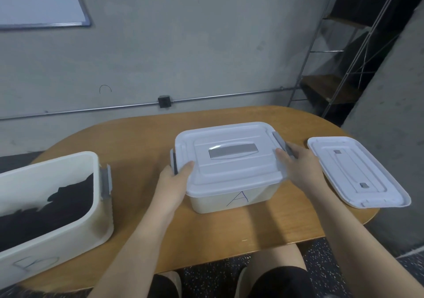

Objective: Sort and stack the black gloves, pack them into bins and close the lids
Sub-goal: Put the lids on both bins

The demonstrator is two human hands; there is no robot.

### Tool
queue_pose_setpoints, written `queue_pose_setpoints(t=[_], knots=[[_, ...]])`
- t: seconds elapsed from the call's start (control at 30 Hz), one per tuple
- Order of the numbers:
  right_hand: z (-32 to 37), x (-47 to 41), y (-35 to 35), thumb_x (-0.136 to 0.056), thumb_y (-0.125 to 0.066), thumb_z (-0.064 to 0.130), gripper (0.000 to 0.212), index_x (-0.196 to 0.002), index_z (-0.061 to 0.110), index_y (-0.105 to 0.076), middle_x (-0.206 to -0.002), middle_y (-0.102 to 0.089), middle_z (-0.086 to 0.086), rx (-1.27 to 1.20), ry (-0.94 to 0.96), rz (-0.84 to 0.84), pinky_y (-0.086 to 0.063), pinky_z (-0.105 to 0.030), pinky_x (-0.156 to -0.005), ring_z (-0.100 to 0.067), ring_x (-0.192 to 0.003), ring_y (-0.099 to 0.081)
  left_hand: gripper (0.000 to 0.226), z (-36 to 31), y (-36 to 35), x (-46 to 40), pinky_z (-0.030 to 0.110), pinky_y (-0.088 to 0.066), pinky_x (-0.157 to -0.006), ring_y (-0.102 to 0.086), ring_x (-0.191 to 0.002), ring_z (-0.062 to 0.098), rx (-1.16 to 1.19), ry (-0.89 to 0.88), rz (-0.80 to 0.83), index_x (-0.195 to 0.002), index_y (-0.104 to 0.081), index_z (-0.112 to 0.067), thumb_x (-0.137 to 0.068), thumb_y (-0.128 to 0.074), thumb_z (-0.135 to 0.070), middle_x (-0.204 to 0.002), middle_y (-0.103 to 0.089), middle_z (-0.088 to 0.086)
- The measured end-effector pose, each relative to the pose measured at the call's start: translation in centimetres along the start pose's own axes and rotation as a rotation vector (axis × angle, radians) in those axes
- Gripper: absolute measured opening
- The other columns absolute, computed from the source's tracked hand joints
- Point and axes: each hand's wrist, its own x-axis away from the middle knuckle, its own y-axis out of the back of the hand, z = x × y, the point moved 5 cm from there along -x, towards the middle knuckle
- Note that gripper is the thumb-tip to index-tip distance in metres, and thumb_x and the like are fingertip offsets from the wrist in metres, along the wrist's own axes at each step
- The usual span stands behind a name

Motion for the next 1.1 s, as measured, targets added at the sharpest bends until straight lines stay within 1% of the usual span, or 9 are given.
queue_pose_setpoints(t=[0.17,0.37,0.47,0.63,0.7,0.77,0.83,0.93,1.1], knots=[[0.4,0.4,-0.1,-0.099,-0.056,0.041,0.034,-0.126,0.022,-0.067,-0.101,-0.070,0.003,0.024,-0.001,-0.017,-0.054,-0.045,-0.085,-0.022,-0.095,-0.064,0.030,-0.2,0.5,-0.7,0.045,-0.056,-0.094,-0.069,-0.101,0.018,-0.181,-0.068,-0.055,-0.121,-0.060,-0.016,-0.100,-0.057,-0.038,-0.114,-0.071,0.000],[0.5,0.3,-0.1,-0.099,-0.056,0.039,0.030,-0.122,0.023,-0.064,-0.098,-0.067,0.009,0.028,-0.033,-0.028,-0.049,-0.040,-0.078,-0.012,-0.088,-0.059,0.032,-1.5,-0.5,-1.5,0.030,-0.036,-0.055,-0.054,-0.072,0.013,-0.581,-0.086,-0.031,-0.123,-0.041,-0.001,-0.111,-0.035,-0.030,-0.094,-0.056,0.006],[0.3,0.5,-0.3,-0.097,-0.057,0.046,0.044,-0.134,0.022,-0.062,-0.109,-0.067,0.008,-0.006,-0.060,-0.037,-0.050,-0.041,-0.086,-0.017,-0.102,-0.061,0.033,-1.4,-0.5,-1.0,0.032,-0.037,-0.060,-0.055,-0.076,0.017,-0.488,-0.093,-0.052,-0.130,-0.041,-0.003,-0.111,-0.036,-0.030,-0.101,-0.060,0.009],[-0.8,1.1,-1.3,-0.099,-0.054,0.045,0.046,-0.142,0.029,-0.055,-0.128,-0.064,0.010,-0.204,-0.081,0.016,-0.052,-0.047,-0.101,-0.017,-0.119,-0.060,0.034,-0.1,-0.9,1.2,0.034,-0.044,-0.092,-0.057,-0.110,0.016,-0.232,-0.232,-0.098,-0.137,-0.040,-0.030,-0.105,-0.048,-0.023,-0.123,-0.059,-0.009],[-0.4,-0.1,-1.8,-0.106,-0.050,0.033,0.044,-0.148,0.021,-0.047,-0.135,-0.058,0.010,-0.219,-0.060,0.052,-0.047,-0.038,-0.103,-0.014,-0.123,-0.054,0.038,-0.3,-1.1,-0.8,0.034,-0.043,-0.094,-0.057,-0.113,0.019,-0.225,-0.228,-0.122,-0.141,-0.040,-0.024,-0.104,-0.049,-0.020,-0.127,-0.058,-0.006],[0.7,-1.7,-2.4,-0.109,-0.044,0.024,0.031,-0.140,0.021,-0.046,-0.122,-0.055,0.014,-0.207,-0.046,0.085,-0.044,-0.027,-0.092,-0.010,-0.112,-0.052,0.039,-1.0,-1.3,-3.8,0.032,-0.042,-0.093,-0.057,-0.114,0.021,-0.234,-0.206,-0.104,-0.143,-0.039,-0.022,-0.105,-0.048,-0.020,-0.128,-0.058,-0.003],[1.7,-3.9,-3.2,-0.110,-0.040,0.023,0.040,-0.150,0.019,-0.039,-0.121,-0.052,0.009,-0.167,-0.032,0.099,-0.041,-0.031,-0.093,-0.014,-0.113,-0.050,0.039,-2.1,-1.7,-7.0,0.031,-0.039,-0.090,-0.056,-0.112,0.022,-0.254,-0.189,-0.088,-0.144,-0.039,-0.020,-0.106,-0.048,-0.021,-0.129,-0.057,0.000],[1.8,-7.6,-4.6,-0.109,-0.038,0.032,0.053,-0.159,0.019,-0.027,-0.143,-0.050,0.002,-0.152,-0.060,0.124,-0.045,-0.041,-0.105,-0.021,-0.128,-0.050,0.040,-3.4,-2.3,-10.6,0.031,-0.037,-0.089,-0.053,-0.113,0.024,-0.262,-0.165,-0.056,-0.144,-0.037,-0.015,-0.106,-0.047,-0.020,-0.130,-0.054,0.002],[2.1,-11.2,-5.7,-0.110,-0.035,0.031,0.053,-0.161,0.021,-0.022,-0.142,-0.050,-0.003,-0.139,-0.085,0.142,-0.043,-0.034,-0.092,-0.020,-0.117,-0.050,0.040,-4.1,-2.8,-13.7,0.034,-0.041,-0.091,-0.055,-0.115,0.029,-0.299,-0.139,-0.054,-0.143,-0.035,-0.010,-0.107,-0.046,-0.022,-0.134,-0.055,0.010]])
